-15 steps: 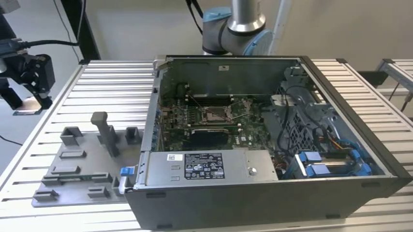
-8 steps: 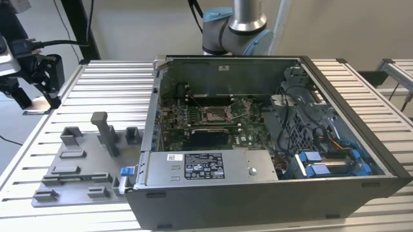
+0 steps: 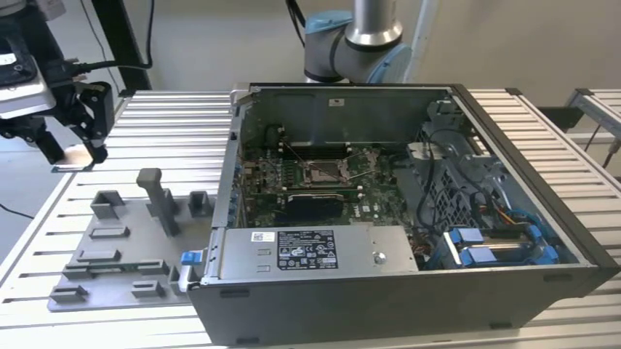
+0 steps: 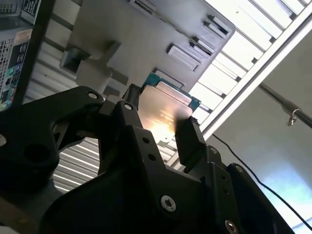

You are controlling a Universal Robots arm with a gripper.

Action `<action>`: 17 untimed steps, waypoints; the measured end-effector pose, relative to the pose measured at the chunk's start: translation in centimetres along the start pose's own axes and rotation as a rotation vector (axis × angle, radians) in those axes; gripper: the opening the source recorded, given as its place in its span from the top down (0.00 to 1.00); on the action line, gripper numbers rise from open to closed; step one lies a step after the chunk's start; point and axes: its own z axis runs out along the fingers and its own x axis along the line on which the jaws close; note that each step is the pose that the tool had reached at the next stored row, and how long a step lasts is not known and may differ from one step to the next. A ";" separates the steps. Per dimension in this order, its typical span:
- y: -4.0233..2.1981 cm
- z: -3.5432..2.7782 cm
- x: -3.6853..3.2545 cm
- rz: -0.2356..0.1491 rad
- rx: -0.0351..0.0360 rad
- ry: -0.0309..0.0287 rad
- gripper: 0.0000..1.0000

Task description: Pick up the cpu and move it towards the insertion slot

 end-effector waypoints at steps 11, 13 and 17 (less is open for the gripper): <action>-0.01 -0.02 -2.76 0.000 0.0000 0.0047 1.00; -0.01 -0.02 -3.27 0.000 -0.0001 0.0056 1.00; -0.02 -0.03 -4.25 0.000 -0.0001 0.0074 1.00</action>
